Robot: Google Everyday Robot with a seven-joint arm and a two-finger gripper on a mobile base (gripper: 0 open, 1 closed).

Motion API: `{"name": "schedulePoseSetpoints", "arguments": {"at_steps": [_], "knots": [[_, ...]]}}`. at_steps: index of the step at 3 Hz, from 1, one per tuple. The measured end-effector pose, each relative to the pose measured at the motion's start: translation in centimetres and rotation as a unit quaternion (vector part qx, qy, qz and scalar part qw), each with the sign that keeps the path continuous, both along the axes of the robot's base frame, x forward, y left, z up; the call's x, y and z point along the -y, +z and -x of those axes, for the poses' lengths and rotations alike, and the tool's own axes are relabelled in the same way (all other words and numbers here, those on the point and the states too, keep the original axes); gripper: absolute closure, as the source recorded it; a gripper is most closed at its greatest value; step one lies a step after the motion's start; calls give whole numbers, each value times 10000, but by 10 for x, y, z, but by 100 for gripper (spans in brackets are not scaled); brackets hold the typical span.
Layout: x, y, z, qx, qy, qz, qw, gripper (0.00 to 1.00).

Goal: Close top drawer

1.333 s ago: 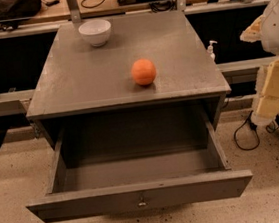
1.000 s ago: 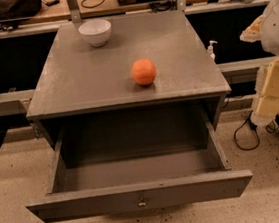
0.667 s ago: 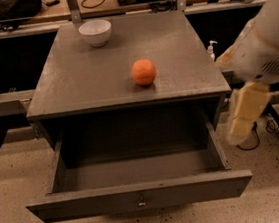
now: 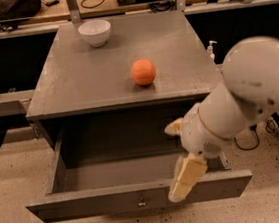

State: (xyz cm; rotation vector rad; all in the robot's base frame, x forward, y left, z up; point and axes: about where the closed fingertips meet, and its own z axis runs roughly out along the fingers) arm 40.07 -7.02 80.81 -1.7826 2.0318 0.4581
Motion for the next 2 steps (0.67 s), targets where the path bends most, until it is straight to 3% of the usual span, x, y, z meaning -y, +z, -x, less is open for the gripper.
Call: {"name": "schedulePoseSetpoints", "arguments": {"at_steps": [1, 2], "knots": [[-19, -65, 25, -254, 66, -104, 9996, 37], [-20, -77, 31, -300, 59, -66, 9995, 60]]}}
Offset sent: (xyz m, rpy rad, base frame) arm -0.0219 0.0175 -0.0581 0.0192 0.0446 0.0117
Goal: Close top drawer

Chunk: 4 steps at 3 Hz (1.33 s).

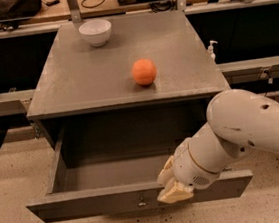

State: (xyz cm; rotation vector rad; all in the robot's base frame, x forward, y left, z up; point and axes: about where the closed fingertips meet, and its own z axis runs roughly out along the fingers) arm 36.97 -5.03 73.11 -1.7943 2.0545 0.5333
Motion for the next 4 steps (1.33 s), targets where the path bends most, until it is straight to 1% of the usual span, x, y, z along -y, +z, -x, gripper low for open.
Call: {"name": "schedulePoseSetpoints", "arguments": {"at_steps": [1, 2, 3, 4], "knots": [[-1, 1, 1, 10, 9, 11, 10000, 84], [-1, 1, 1, 22, 17, 23, 10000, 100], [9, -10, 1, 258, -286, -3, 9993, 100], [26, -39, 13, 724, -603, -71, 9955, 100]]}}
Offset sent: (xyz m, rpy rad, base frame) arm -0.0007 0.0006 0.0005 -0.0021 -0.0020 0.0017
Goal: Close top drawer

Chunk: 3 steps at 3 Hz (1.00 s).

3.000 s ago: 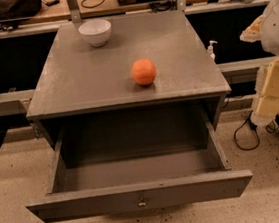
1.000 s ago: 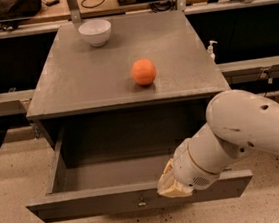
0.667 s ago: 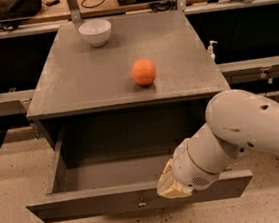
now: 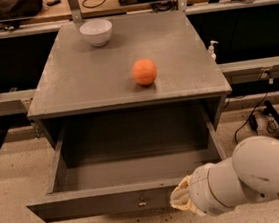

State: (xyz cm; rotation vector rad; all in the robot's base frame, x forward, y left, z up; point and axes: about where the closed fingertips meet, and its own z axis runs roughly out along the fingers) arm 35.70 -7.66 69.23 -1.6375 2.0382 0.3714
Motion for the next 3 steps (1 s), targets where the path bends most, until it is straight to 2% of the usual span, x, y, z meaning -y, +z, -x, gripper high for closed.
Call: {"name": "schedulePoseSetpoints", "arguments": {"at_steps": [1, 2, 3], "knots": [[12, -24, -2, 305, -168, -21, 9994, 100], [21, -49, -4, 369, -407, -71, 9985, 100], [33, -69, -13, 550, -733, -137, 9957, 100]]}}
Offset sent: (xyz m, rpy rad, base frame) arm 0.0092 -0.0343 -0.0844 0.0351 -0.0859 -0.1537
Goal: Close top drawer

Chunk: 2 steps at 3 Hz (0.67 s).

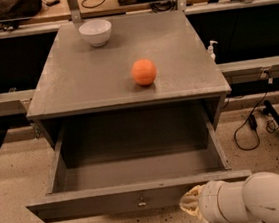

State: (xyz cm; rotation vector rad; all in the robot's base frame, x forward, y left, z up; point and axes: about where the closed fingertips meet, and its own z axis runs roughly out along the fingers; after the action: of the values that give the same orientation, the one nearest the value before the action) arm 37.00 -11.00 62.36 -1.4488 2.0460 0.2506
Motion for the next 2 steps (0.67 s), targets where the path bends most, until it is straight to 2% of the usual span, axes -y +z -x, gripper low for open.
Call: {"name": "schedulePoseSetpoints", "arguments": {"at_steps": [1, 2], "knots": [[11, -5, -16, 291, -285, -27, 9992, 100], [17, -6, -40, 504, -415, -45, 9979, 100]]}}
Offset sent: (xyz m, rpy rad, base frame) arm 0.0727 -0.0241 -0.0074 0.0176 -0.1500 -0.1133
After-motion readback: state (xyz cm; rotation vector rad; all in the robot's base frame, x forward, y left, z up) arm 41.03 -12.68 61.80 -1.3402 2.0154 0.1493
